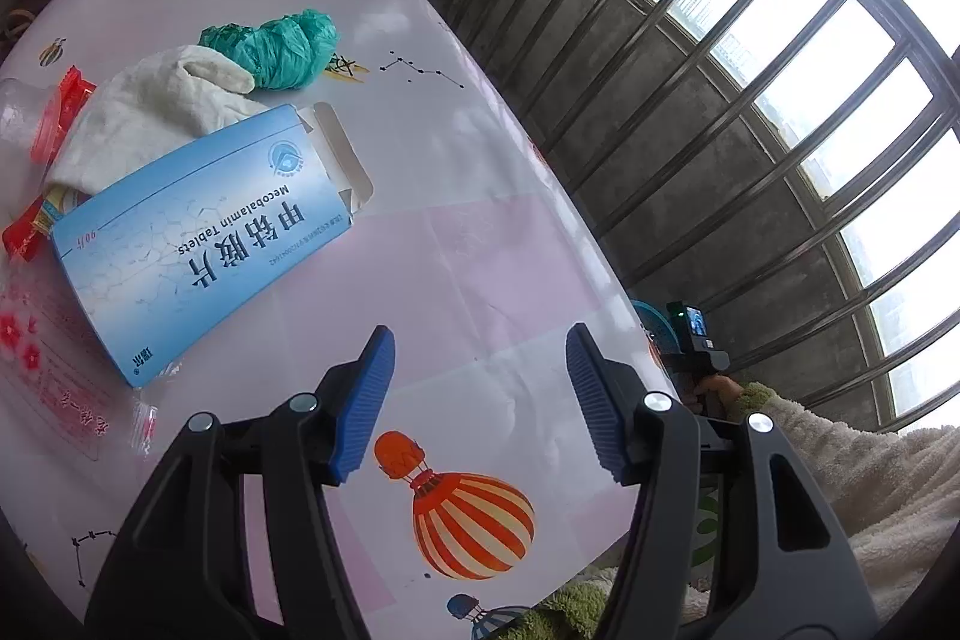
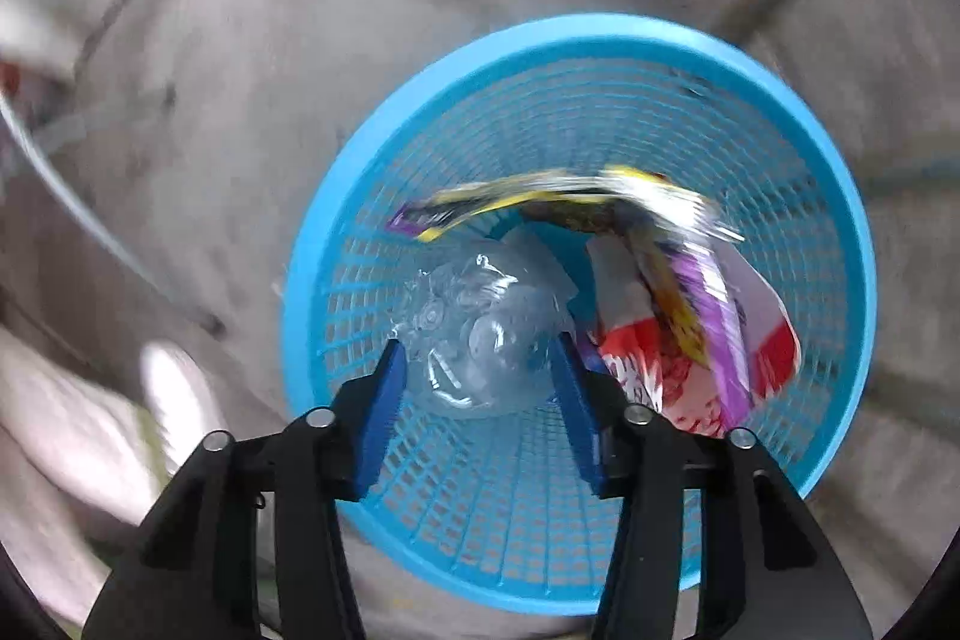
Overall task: Collect trash
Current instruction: 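Push the open right tool down into the basket onto the trash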
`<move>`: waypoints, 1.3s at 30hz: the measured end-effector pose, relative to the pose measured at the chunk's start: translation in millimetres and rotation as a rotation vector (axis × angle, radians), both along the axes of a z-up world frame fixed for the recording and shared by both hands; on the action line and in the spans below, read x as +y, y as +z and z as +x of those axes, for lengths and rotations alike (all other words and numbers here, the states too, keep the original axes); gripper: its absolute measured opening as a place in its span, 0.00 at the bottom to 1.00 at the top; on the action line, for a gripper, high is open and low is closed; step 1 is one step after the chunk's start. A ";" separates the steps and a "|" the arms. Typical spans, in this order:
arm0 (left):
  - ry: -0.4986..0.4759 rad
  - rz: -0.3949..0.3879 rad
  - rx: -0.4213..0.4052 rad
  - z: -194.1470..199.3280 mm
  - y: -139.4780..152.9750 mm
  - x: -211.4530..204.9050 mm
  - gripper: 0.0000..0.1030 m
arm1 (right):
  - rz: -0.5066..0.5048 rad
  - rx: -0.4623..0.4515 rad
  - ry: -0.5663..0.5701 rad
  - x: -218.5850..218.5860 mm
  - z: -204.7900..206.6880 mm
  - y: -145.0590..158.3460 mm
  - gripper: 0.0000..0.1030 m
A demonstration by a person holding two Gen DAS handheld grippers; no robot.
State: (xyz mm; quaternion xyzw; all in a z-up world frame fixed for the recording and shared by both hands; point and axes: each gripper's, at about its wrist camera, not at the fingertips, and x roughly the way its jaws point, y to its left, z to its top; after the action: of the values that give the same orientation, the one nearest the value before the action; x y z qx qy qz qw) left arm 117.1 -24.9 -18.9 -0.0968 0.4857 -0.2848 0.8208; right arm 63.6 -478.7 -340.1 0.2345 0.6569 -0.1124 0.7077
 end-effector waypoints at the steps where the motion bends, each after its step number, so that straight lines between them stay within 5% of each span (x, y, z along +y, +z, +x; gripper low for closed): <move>1: 0.000 0.000 0.000 -0.5 0.2 0.0 0.54 | 0.043 -0.038 -0.065 -10.8 -8.9 6.1 0.35; 4: 0.001 -0.008 0.003 -1.5 -0.6 0.5 0.54 | 0.108 -0.068 -0.208 -35.8 -36.8 12.6 0.22; 10: -0.006 -0.028 0.001 -4.5 0.0 3.2 0.54 | 0.030 0.021 -0.315 -59.2 -79.9 22.4 0.21; 16: -0.016 -0.051 -0.010 -6.7 2.4 10.3 0.54 | 0.026 -0.106 -0.409 -67.7 -90.4 60.0 0.22; 20: -0.012 -0.074 -0.025 -11.3 6.9 19.7 0.54 | -0.017 -0.104 -0.483 -74.0 -83.2 69.9 0.22; 24: 0.001 -0.079 -0.037 -16.5 10.0 31.6 0.54 | -0.051 -0.066 -0.545 -74.1 -70.4 64.6 0.25; 29: 0.025 -0.027 -0.054 -24.5 13.9 46.9 0.56 | -0.084 -0.028 -0.654 -76.1 -55.5 30.1 0.43; 32: 0.054 0.018 -0.054 -28.1 16.2 57.2 0.57 | -0.085 0.058 -0.598 -68.8 -38.9 -5.7 0.43; 39: 0.127 0.068 -0.034 -25.4 16.4 67.6 0.57 | -0.149 0.355 -0.053 -13.5 -3.4 -78.1 0.44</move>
State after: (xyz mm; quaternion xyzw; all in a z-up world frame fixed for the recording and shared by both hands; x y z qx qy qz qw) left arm 91.7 42.7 -2.5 -0.0946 0.4739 -0.2171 0.8482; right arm 60.2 -492.2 -418.1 0.1751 0.7549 -0.2190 0.5929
